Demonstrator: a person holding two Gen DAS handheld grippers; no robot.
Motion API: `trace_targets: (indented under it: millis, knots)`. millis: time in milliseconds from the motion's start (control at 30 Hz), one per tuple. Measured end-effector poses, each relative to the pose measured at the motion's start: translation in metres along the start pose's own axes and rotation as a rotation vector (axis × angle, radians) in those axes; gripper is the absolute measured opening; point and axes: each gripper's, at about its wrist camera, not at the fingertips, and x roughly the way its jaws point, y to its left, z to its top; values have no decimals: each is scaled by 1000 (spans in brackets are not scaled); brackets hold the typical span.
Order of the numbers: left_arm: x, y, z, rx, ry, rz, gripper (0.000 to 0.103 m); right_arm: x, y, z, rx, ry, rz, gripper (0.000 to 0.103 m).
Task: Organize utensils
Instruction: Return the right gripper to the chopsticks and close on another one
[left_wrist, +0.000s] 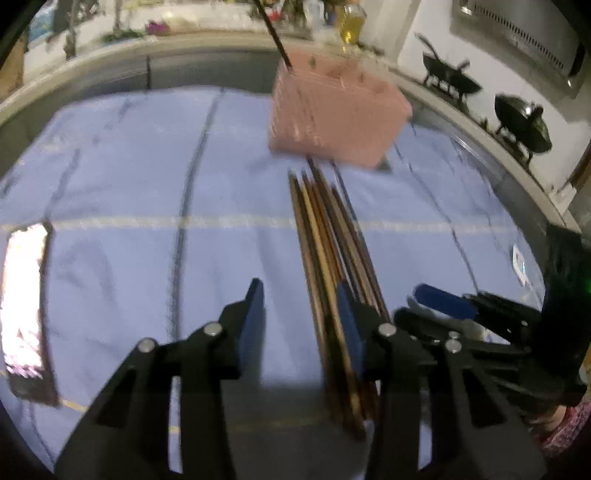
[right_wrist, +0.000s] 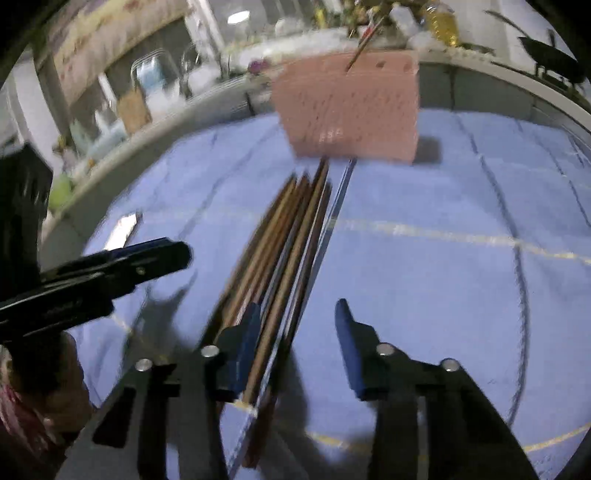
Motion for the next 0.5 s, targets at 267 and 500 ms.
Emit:
trace_targets:
  millis: [267, 500]
  knots:
    - [20, -6, -13, 28, 54, 75, 34, 8, -7, -2, -28, 8, -112, 35]
    - [25, -15, -3, 40, 54, 117, 34, 9, 0, -2, -60, 9, -123, 36]
